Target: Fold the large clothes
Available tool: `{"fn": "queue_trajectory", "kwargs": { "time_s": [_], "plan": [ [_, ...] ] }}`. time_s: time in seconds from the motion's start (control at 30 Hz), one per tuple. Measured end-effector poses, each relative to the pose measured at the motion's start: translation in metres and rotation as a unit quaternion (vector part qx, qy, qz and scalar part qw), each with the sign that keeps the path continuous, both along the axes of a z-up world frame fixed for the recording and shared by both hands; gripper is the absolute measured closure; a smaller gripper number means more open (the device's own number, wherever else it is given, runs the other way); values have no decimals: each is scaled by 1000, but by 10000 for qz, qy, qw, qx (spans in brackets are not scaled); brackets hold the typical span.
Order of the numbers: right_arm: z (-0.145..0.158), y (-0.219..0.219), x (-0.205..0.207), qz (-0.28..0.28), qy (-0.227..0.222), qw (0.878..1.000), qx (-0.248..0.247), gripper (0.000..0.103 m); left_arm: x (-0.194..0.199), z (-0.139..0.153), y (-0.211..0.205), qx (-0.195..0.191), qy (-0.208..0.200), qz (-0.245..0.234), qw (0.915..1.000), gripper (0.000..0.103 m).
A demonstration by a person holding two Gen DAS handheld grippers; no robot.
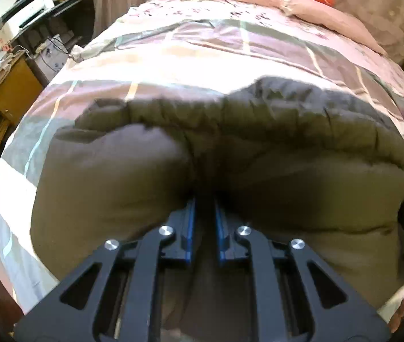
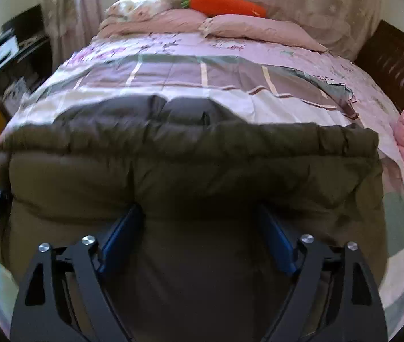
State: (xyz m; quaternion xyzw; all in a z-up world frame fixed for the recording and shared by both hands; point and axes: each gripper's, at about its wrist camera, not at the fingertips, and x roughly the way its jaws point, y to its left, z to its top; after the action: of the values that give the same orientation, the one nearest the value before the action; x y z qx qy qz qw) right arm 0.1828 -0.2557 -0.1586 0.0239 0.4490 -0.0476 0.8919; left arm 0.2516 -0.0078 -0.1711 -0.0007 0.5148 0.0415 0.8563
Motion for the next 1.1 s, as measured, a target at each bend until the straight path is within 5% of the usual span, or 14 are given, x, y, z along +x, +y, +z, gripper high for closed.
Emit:
{"fn": "queue_trajectory", "kwargs": {
  "time_s": [0.13, 0.2, 0.37, 0.5, 0.53, 0.57, 0.63, 0.7, 0.77, 0.97, 1.1],
  "plan": [
    [-4, -16, 46, -309, -168, 9993, 140, 17, 45, -11, 2, 177, -111, 235, 9995, 95],
    [-7, -24, 63, -502, -169, 9982, 290, 17, 60, -22, 9, -237, -107, 514, 9983, 96],
    [-24, -31, 86, -723, -221, 9961, 461, 12, 87, -37, 23, -581, 229, 426, 9971, 99],
    [-8, -47, 89, -680, 24, 9960, 577, 12, 86, -7, 65, -1312, 401, 573, 9889, 97],
    [0, -50, 88, -749, 16, 9954, 590, 12, 80, 10, 76, -1340, 304, 537, 9891, 74],
    [17, -52, 85, -735, -87, 9948, 706, 12, 73, 24, 82, -1289, 180, 476, 9903, 36],
    [42, -44, 79, -454, -278, 9942, 939, 12, 36, 59, 103, -829, -426, 258, 9953, 16],
    [68, -14, 74, 170, -364, 9936, 1058, 10, -2, 70, 124, -238, -719, 189, 9969, 16],
    [79, 26, 70, 771, -313, 9912, 1031, 8, -21, 60, 147, -204, -589, 266, 9977, 16],
    [57, 200, 94, 2447, 295, 9687, 310, 8, -38, 0, 200, -1216, 11, 539, 9911, 22],
    [17, 278, 133, 3014, 1111, 9469, -122, 8, -40, -19, 198, -1469, 108, 378, 9884, 22]
  ]
}}
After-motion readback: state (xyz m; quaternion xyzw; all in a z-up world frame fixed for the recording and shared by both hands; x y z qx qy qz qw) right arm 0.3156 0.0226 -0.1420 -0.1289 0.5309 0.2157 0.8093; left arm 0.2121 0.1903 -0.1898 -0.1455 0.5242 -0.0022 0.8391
